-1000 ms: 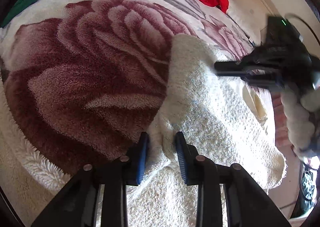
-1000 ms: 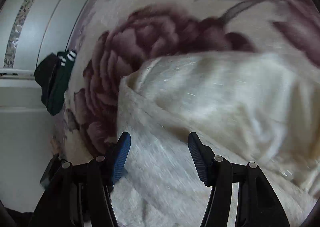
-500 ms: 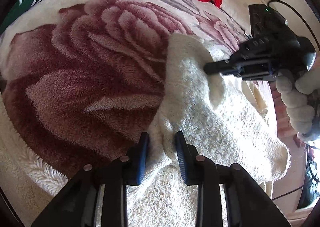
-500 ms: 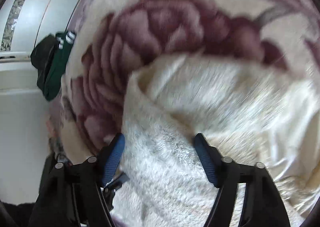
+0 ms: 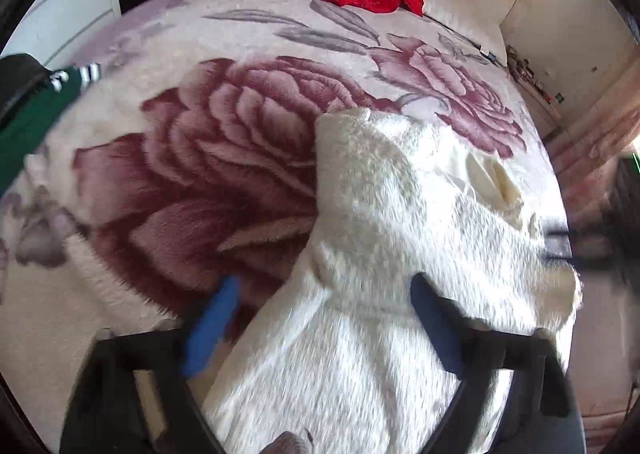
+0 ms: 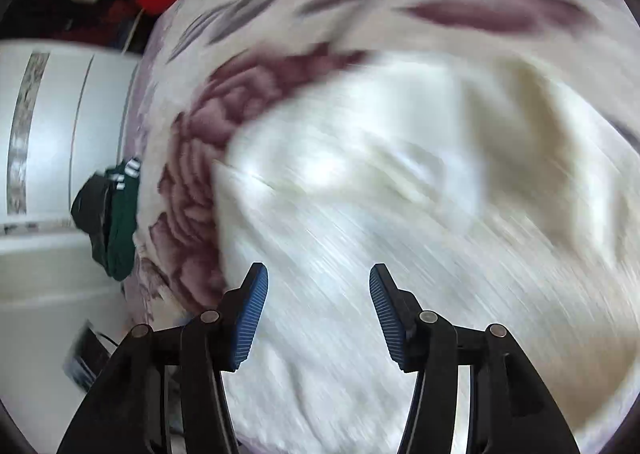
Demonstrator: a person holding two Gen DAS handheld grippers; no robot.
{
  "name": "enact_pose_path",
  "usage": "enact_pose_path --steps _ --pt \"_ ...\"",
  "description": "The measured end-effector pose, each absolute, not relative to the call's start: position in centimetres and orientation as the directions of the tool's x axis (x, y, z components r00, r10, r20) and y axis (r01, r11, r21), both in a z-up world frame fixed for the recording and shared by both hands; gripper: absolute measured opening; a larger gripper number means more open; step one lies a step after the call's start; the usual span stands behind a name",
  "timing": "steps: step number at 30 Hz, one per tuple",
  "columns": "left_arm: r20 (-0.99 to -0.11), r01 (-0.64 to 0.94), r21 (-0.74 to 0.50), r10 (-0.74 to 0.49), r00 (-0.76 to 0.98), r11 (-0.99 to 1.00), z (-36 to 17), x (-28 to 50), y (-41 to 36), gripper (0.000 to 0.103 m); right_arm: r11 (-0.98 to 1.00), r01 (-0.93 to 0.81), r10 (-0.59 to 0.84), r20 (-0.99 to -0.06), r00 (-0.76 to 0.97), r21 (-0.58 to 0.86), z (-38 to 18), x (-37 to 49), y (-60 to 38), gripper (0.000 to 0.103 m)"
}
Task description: Fold large clothes
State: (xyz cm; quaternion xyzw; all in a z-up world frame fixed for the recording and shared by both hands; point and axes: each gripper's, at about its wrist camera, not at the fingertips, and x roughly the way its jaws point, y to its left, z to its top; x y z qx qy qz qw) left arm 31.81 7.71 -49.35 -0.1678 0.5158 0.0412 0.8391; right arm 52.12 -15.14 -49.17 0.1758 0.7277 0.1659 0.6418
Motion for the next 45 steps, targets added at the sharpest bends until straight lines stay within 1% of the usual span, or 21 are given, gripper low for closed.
enact_pose_path --steps 2,5,7,11,13,16,17,18,21,23,25,27,29,32,34,36,38,40,41,43,45 --pt "-0.897 -0.233 -0.229 -0.111 0.429 0.945 -49.2 30.0 7.2 0.089 0.884 0.145 0.462 -0.876 -0.137 0.444 -48.9 46.9 -20.0 0.059" --pt "-0.933 -0.224 -0.195 -0.111 0.343 0.955 -50.5 27.2 5.7 0.089 0.857 0.33 0.476 -0.854 -0.208 0.397 -50.5 37.0 -24.6 0.059" --pt "-0.954 -0.225 -0.181 -0.115 0.275 0.957 -51.9 25.2 4.6 0.089 0.812 0.469 0.501 -0.827 -0.255 0.347 -52.6 29.9 -26.7 0.059" --pt "-0.976 -0.218 -0.148 -0.108 0.187 0.965 -54.3 22.1 2.6 0.089 0.688 0.689 0.52 -0.817 -0.25 0.227 -57.0 20.0 -28.1 0.059" --pt "-0.978 -0.221 -0.152 -0.115 0.174 0.963 -54.6 21.4 2.2 0.089 0.571 0.798 0.551 -0.811 -0.198 0.193 -59.0 16.3 -28.6 0.059" --pt "-0.979 -0.198 -0.143 -0.109 0.175 0.97 -54.2 21.5 1.9 0.089 0.351 0.892 0.625 -0.781 0.005 0.286 -61.0 13.4 -28.5 0.059" --pt "-0.978 -0.185 -0.137 -0.103 0.183 0.973 -53.8 21.9 1.9 0.089 0.345 0.883 0.597 -0.8 0.054 0.317 -61.0 13.3 -28.4 0.045" --pt "-0.976 -0.173 -0.129 -0.095 0.195 0.976 -53.3 22.4 1.8 0.089 0.366 0.869 0.579 -0.813 0.069 0.334 -60.9 13.4 -28.1 0.017" --pt "-0.965 -0.132 -0.119 -0.083 0.249 0.984 -51.3 25.0 1.9 0.089 0.456 0.826 0.585 -0.811 0.001 0.33 -61.0 13.3 -26.2 0.015" --pt "-0.958 -0.113 -0.119 -0.083 0.276 0.986 -50.0 27.4 2.1 0.089 0.542 0.791 0.587 -0.801 -0.116 0.283 -60.8 13.7 -25.4 0.016" --pt "-0.954 -0.09 -0.124 -0.094 0.284 0.988 -48.7 30.6 1.8 0.089 0.598 0.763 0.591 -0.777 -0.214 0.245 -59.7 14.5 -25.3 0.029" --pt "-0.954 -0.074 -0.133 -0.107 0.279 0.988 -47.8 33.8 1.6 0.089 0.624 0.733 0.606 -0.76 -0.234 0.271 -57.0 16.0 -25.5 0.046" --pt "-0.95 -0.075 -0.167 -0.14 0.278 0.983 -47.2 37.9 1.3 0.089 0.645 0.68 0.624 -0.754 -0.203 0.35 -53.5 18.7 -25.6 0.051" --pt "-0.952 -0.079 -0.157 -0.129 0.276 0.984 -47.6 44.3 0.3 0.089 0.724 0.564 0.566 -0.809 -0.157 0.397 -49.3 25.6 -26.6 0.053" --pt "-0.963 -0.073 -0.161 -0.14 0.232 0.984 -49.3 48.6 -0.6 0.089 0.745 0.515 0.544 -0.833 -0.101 0.424 -48.4 31.6 -27.7 0.053" --pt "-0.979 -0.066 -0.153 -0.143 0.145 0.986 -52.7 52.5 -1.7 0.089 0.785 0.446 0.493 -0.869 -0.031 0.43 -48.1 38.2 -28.3 0.053" --pt "-0.993 -0.061 -0.087 -0.081 0.087 0.994 -56.0 55.3 -2.7 0.088 0.833 0.374 0.433 -0.901 0.018 0.408 -48.8 44.4 -28.2 0.053" --pt "-0.998 -0.035 0.0 0.002 0.058 0.999 -59.1 57.2 -3.4 0.07 0.882 0.309 0.363 -0.931 0.033 0.355 -50.5 50.5 -28.0 0.053" --pt "-0.997 -0.022 0.058 0.059 0.054 0.998 -60.2 57.7 -3.6 0.054 0.898 0.282 0.345 -0.938 0.024 0.337 -51.6 53.0 -27.4 0.053" --pt "-0.994 0.007 0.084 0.083 0.068 0.996 -61.4 58.1 -3.9 0.037 0.925 0.249 0.299 -0.954 -0.01 0.287 -54.4 57.4 -27.5 0.053" --pt "-0.985 0.02 0.113 0.109 0.13 0.993 -60.8 57.8 -4.0 0.002 0.94 0.221 0.28 -0.958 -0.066 0.26 -57.1 59.2 -26.5 0.053"
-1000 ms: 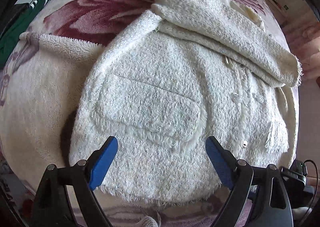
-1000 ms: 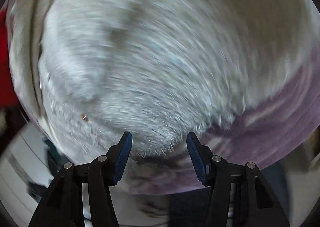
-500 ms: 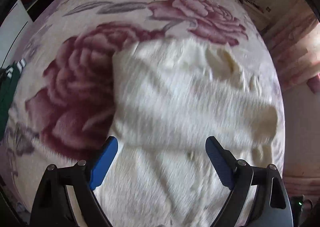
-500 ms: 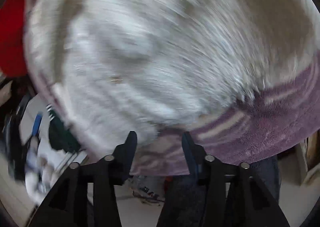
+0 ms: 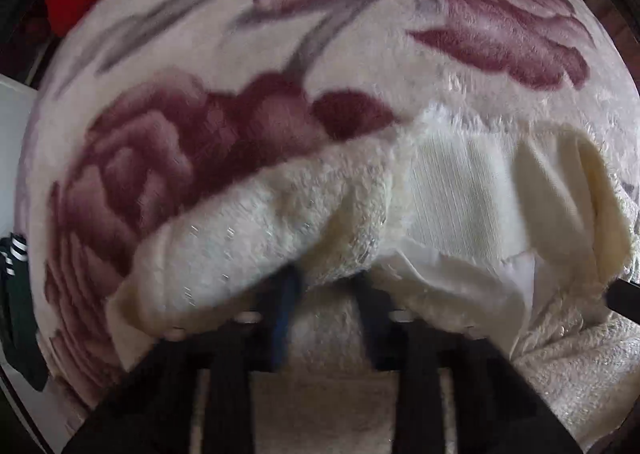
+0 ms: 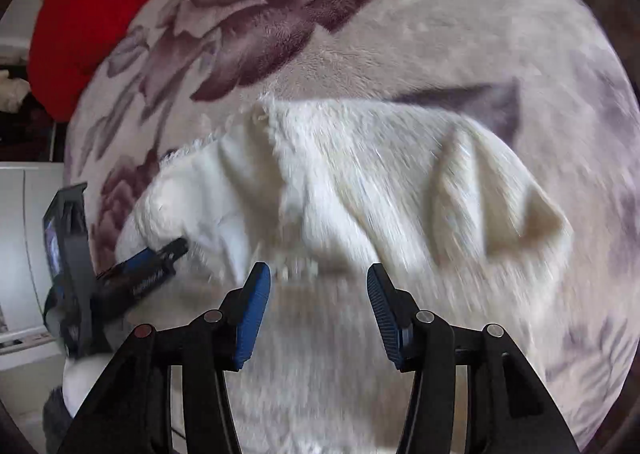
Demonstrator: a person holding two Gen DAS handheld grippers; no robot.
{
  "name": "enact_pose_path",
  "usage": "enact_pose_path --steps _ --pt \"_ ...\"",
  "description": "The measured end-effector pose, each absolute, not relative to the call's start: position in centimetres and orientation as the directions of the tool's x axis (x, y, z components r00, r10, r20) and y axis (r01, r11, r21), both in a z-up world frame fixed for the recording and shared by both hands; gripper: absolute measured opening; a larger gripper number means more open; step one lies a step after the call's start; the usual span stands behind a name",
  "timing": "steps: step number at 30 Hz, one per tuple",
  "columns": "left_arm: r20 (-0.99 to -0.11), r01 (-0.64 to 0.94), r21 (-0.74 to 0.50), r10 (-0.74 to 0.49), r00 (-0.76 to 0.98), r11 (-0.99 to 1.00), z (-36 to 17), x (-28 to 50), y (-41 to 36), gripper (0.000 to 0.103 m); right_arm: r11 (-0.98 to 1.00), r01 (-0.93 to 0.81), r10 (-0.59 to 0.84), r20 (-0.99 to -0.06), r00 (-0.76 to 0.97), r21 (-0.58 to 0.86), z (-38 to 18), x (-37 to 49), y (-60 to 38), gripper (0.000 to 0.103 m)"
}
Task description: Fold large clothes
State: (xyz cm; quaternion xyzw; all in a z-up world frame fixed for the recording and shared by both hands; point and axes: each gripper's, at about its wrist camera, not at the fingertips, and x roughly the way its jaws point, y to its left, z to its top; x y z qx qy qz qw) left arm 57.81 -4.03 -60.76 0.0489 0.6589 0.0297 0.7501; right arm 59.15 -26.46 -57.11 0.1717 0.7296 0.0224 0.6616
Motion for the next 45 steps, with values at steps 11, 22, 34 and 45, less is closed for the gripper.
enact_pose_path --steps 11,22,34,45 --pt "-0.957 -0.077 -0.004 0.018 0.289 0.997 -56.1 57.6 -1.3 0.001 0.963 0.174 0.201 -0.979 0.042 0.205 -56.4 61.0 -25.9 0.01" --pt "-0.964 -0.144 -0.039 0.0 0.267 0.989 -57.1 62.6 0.0 0.001 0.96 0.222 0.149 -0.983 0.102 0.169 -55.4 65.3 -26.4 0.009" --pt "-0.954 -0.011 -0.042 -0.037 0.299 0.999 -53.3 58.9 -2.2 0.054 0.927 0.172 0.328 -0.943 0.052 0.332 -52.9 64.0 -29.3 0.074" --pt "-0.934 0.131 -0.244 -0.27 0.233 0.961 -56.0 59.2 -11.3 0.098 0.831 0.432 0.369 -0.928 0.043 0.351 -57.8 57.6 -44.7 0.074"
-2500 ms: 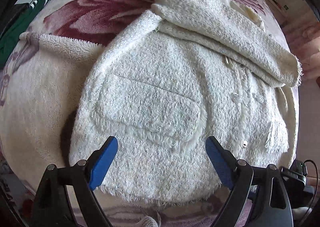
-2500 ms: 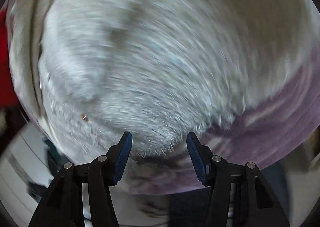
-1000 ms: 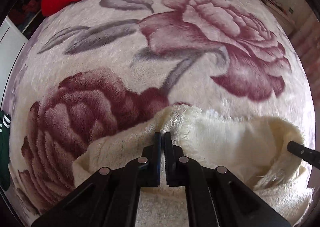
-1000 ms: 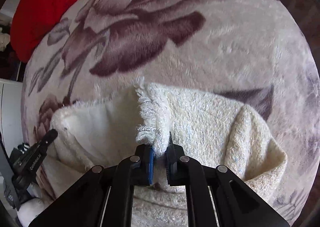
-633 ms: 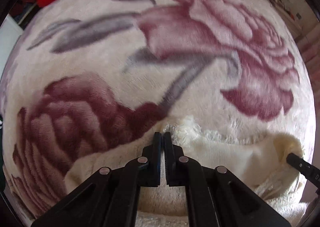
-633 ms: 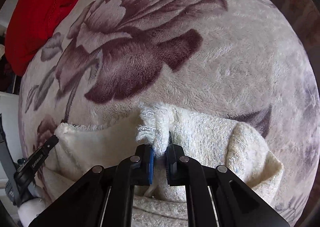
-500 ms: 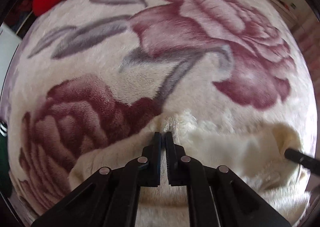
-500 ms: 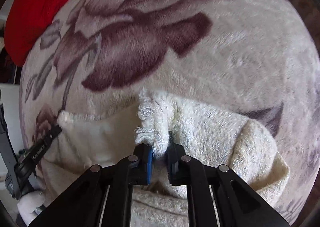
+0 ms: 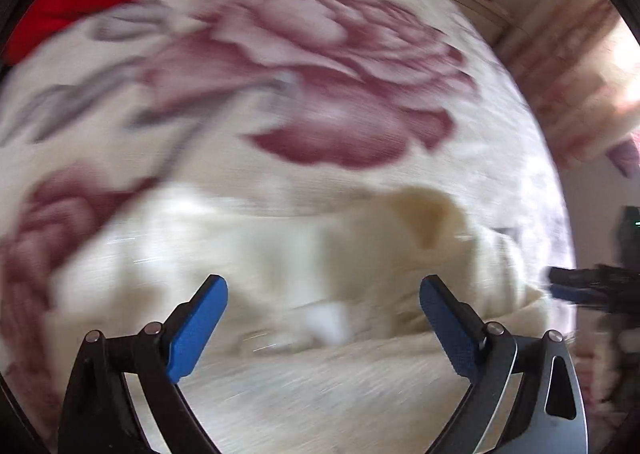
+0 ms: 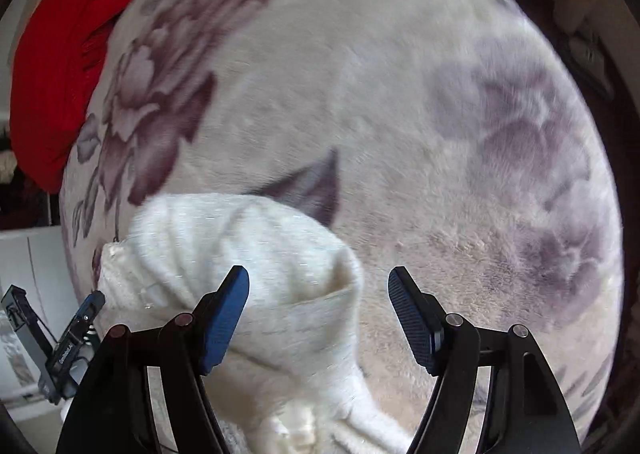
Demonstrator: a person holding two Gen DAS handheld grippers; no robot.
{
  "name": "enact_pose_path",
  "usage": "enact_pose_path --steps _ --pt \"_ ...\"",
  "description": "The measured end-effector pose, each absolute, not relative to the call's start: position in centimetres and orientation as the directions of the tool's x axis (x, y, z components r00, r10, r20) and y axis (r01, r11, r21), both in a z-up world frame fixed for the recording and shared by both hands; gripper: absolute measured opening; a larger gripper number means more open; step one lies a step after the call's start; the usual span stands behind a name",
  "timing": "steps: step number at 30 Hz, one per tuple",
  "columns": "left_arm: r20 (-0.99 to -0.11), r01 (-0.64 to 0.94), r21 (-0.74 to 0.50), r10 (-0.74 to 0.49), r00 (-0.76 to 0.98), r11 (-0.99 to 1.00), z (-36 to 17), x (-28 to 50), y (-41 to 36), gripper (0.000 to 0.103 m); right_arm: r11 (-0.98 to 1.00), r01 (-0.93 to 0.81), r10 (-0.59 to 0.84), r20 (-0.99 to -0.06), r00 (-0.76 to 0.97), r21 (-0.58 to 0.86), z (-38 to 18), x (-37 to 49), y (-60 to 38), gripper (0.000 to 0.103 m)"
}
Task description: Fold large clothes
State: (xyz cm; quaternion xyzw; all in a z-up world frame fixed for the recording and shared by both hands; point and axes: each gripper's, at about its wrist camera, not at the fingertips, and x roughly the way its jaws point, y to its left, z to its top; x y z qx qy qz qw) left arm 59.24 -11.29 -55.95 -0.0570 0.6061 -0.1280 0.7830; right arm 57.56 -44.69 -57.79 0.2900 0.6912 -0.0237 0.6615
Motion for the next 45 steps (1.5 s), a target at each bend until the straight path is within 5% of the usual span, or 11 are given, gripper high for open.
enact_pose_path --steps 4,6,8,12,18,25,29,31,33,40,45 --pt "-0.939 0.248 -0.279 -0.317 0.129 0.928 -59.7 60.6 -15.3 0.082 0.733 0.49 0.514 -0.856 0.053 0.471 -62.6 57.5 -45.7 0.074" --pt "-0.954 0.325 -0.23 -0.278 0.109 0.917 -60.7 60.3 -16.8 0.024 0.713 0.492 0.545 -0.836 0.059 0.5 -63.9 57.7 -45.5 0.074" --pt "-0.95 0.375 -0.201 -0.273 0.152 0.905 -60.1 59.4 -17.4 0.013 0.71 0.483 0.553 -0.83 0.067 0.512 -64.3 57.7 -45.0 0.074" --pt "-0.943 0.377 -0.173 -0.263 0.202 0.91 -59.1 58.9 -16.6 0.009 0.72 0.404 0.594 -0.802 0.062 0.564 -63.8 58.3 -43.2 0.014" --pt "-0.947 0.33 -0.176 -0.251 0.2 0.927 -59.3 59.3 -14.8 0.0 0.797 0.412 0.425 -0.895 0.134 0.441 -61.4 58.7 -44.1 0.007" --pt "-0.934 0.215 -0.216 -0.266 0.238 0.952 -57.1 60.1 -11.5 0.001 0.814 0.397 0.435 -0.898 0.069 0.425 -63.1 60.0 -44.8 0.009" --pt "-0.944 0.194 -0.143 -0.193 0.267 0.971 -54.9 58.9 -12.3 0.003 0.831 0.397 0.404 -0.913 0.051 0.39 -60.4 58.4 -46.3 0.042" --pt "-0.942 0.19 -0.138 -0.188 0.277 0.972 -53.9 57.8 -12.7 0.021 0.846 0.375 0.387 -0.92 0.055 0.378 -58.1 56.1 -46.8 0.043" --pt "-0.943 0.176 -0.11 -0.159 0.294 0.978 -53.2 56.3 -12.9 0.087 0.861 0.361 0.366 -0.929 0.047 0.358 -56.0 52.7 -47.1 0.053" --pt "-0.942 0.144 -0.048 -0.092 0.322 0.988 -52.8 51.0 -13.9 0.092 0.9 0.215 0.408 -0.906 -0.115 0.379 -58.2 44.7 -42.2 0.054" --pt "-0.954 0.132 0.0 -0.039 0.298 0.991 -53.8 48.1 -12.9 0.092 0.889 0.352 0.334 -0.941 -0.064 0.291 -60.5 44.8 -43.1 0.006"
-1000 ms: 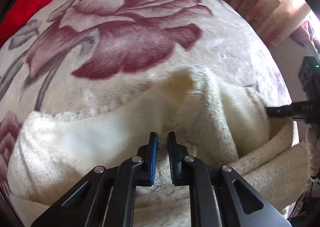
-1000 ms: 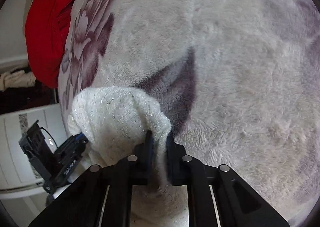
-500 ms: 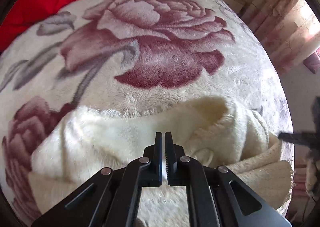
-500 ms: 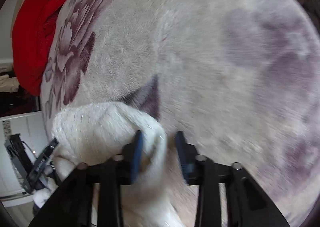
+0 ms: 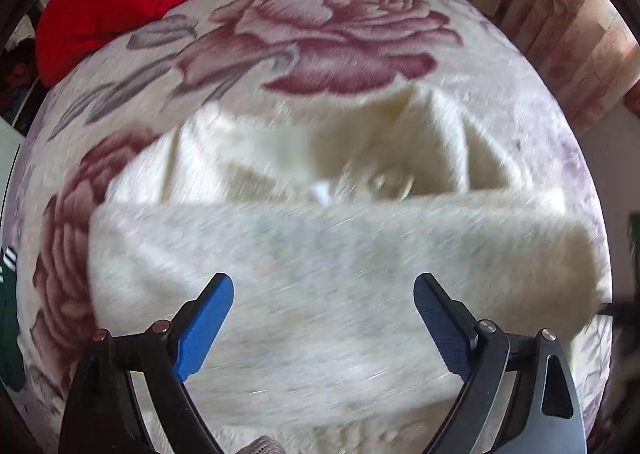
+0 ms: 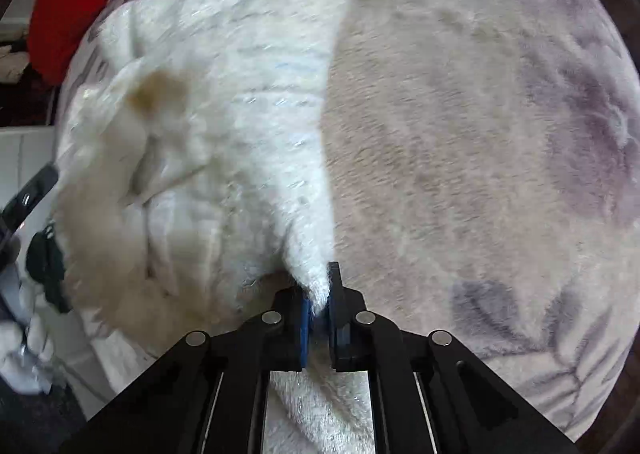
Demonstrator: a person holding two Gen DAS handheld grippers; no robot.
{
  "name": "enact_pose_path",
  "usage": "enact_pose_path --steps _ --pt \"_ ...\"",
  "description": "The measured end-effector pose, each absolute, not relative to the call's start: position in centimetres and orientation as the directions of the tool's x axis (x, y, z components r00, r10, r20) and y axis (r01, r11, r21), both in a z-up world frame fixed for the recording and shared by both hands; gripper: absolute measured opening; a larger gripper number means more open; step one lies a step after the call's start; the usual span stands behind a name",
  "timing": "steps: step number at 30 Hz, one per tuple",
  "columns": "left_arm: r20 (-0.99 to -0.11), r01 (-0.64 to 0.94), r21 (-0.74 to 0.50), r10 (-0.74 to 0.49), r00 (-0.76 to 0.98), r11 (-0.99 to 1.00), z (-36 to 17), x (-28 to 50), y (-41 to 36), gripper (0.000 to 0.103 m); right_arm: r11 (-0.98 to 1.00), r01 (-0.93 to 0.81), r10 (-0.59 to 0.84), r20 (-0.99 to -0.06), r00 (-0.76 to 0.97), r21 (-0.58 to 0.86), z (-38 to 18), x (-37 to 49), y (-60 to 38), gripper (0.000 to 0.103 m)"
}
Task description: Fold large clothes
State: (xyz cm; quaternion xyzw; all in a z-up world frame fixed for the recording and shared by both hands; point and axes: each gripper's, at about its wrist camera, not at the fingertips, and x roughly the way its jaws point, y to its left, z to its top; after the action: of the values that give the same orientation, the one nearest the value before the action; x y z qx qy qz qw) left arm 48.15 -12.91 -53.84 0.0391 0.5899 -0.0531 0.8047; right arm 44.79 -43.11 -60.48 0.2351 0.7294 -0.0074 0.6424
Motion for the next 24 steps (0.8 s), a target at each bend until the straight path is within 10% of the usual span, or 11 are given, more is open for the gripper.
enact_pose_path --steps 5,9,17,24 --pt "-0.957 0.08 -0.032 -0.054 0.285 0.996 -53.4 46.0 -10.4 0.092 0.869 0.405 0.341 -0.937 -0.075 0.284 -60.9 43.4 -44.2 0.008" --pt "-0.948 0.051 -0.075 -0.087 0.306 0.996 -51.4 43.3 -8.3 0.092 0.902 0.379 0.264 -0.959 -0.101 0.208 -56.2 40.7 -44.2 0.05" --pt "-0.964 0.063 -0.137 -0.148 0.222 0.989 -51.6 36.1 -6.9 0.092 0.958 0.286 0.101 -0.92 -0.378 -0.012 -57.7 23.4 -42.8 0.05" --pt "-0.973 0.191 -0.147 -0.177 0.151 0.971 -52.3 28.2 -11.9 0.092 0.814 0.556 0.277 -0.953 -0.119 0.167 -50.2 19.4 -45.6 0.063"
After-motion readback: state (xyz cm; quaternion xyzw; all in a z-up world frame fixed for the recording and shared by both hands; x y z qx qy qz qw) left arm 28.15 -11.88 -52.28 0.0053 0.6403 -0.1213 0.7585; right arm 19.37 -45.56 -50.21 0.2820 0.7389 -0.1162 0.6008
